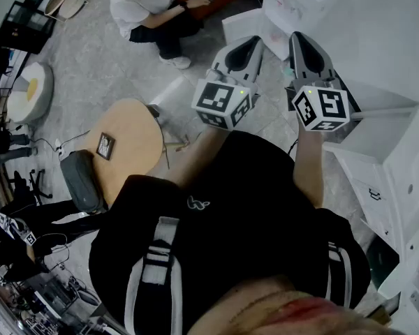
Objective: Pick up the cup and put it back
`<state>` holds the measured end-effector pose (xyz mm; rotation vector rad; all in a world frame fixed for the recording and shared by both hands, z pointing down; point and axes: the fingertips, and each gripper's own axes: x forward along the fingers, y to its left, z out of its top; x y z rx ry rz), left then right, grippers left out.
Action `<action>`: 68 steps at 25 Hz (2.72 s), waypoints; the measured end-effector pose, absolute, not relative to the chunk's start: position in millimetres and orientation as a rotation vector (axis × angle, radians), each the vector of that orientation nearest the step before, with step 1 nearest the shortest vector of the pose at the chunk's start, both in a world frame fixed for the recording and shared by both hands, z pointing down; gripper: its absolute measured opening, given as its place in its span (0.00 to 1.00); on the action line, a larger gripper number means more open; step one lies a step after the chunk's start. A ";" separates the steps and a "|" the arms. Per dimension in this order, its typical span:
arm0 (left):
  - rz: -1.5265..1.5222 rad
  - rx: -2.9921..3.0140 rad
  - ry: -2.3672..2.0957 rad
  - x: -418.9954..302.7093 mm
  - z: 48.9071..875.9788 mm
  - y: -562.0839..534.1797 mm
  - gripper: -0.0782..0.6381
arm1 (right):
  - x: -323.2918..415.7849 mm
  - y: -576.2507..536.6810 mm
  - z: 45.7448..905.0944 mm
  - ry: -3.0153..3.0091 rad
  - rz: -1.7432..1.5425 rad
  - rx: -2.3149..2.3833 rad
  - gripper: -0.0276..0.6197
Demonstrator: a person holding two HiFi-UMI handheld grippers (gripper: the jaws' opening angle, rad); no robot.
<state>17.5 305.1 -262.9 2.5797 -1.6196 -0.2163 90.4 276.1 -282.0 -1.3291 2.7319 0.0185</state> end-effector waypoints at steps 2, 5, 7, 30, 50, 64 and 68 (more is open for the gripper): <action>-0.214 2.585 -1.619 19.2 -262.6 305.1 0.13 | 90.2 275.7 -281.3 2.735 0.019 -1.325 0.06; -0.211 2.587 -1.622 19.9 -262.1 304.5 0.13 | 89.6 275.0 -280.9 2.739 0.023 -1.320 0.06; -0.209 2.582 -1.624 19.0 -261.3 303.8 0.13 | 89.9 274.5 -282.0 2.727 0.021 -1.315 0.06; -0.135 2.539 -1.628 -3.8 -248.9 289.1 0.13 | 84.1 257.9 -268.4 2.696 -0.065 -1.356 0.06; -0.013 2.546 -1.475 -60.0 -204.0 96.8 0.13 | 41.7 93.2 -247.6 2.618 -0.133 -1.477 0.06; 0.071 2.598 -1.319 -106.9 -180.7 -2.4 0.13 | -18.6 2.6 -232.8 2.616 -0.169 -1.568 0.06; 0.106 2.613 -1.314 -97.6 -170.6 -18.5 0.13 | -17.6 -15.7 -220.6 2.620 -0.192 -1.567 0.06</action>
